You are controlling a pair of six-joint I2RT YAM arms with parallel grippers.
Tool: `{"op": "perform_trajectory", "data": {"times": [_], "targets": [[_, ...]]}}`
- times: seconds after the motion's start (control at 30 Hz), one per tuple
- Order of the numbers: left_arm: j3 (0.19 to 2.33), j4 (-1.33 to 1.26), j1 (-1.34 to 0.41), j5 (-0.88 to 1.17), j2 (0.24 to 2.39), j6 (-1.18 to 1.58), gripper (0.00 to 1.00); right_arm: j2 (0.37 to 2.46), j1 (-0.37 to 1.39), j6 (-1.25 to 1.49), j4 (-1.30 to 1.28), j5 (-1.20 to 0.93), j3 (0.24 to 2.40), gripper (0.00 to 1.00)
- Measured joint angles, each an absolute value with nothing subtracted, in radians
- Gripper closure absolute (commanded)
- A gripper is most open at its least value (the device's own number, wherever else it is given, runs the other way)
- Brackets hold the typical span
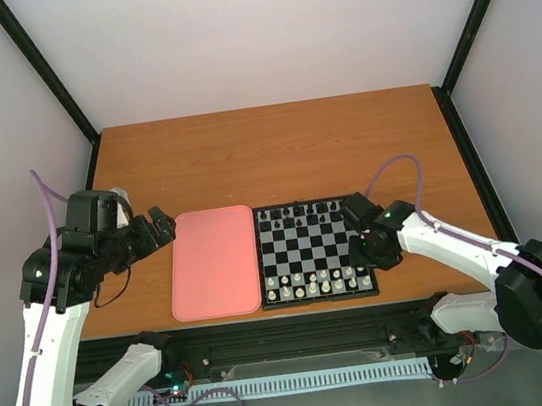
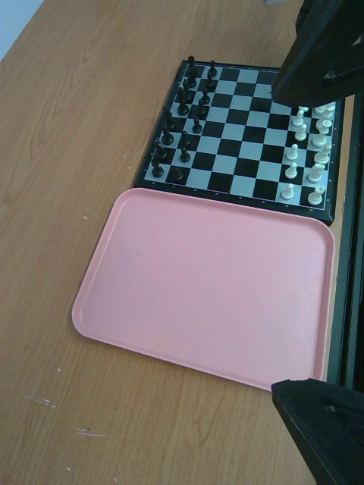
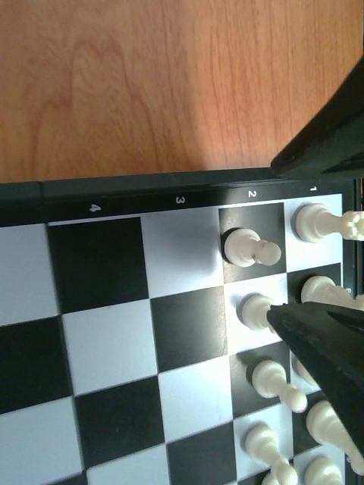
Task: Set up the chess pieces on the board
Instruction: Place the chess piece on the chessboard, then reset both arms
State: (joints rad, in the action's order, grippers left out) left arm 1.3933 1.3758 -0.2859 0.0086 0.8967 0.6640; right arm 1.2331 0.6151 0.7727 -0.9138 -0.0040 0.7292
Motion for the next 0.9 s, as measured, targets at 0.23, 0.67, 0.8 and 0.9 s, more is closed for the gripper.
{"op": "perform_trajectory", "data": {"times": [0.23, 0.67, 0.8, 0.9], "targets": [[1.393, 1.377, -0.286, 0.009, 0.900, 0.662, 0.00, 1.207, 0.614, 0.764, -0.981, 0.034, 0.853, 0.04], [1.404, 1.391, -0.286, -0.016, 0.959, 0.604, 0.00, 1.285, 0.614, 0.653, -1.023, 0.028, 1.151, 0.00], [1.404, 1.391, -0.286, -0.035, 0.968, 0.591, 0.00, 1.388, 0.633, 0.610, -1.044, 0.014, 1.294, 0.00], [1.404, 1.389, -0.286, -0.037, 0.989, 0.585, 0.00, 1.488, 0.657, 0.573, -1.052, 0.008, 1.436, 0.00]]}}
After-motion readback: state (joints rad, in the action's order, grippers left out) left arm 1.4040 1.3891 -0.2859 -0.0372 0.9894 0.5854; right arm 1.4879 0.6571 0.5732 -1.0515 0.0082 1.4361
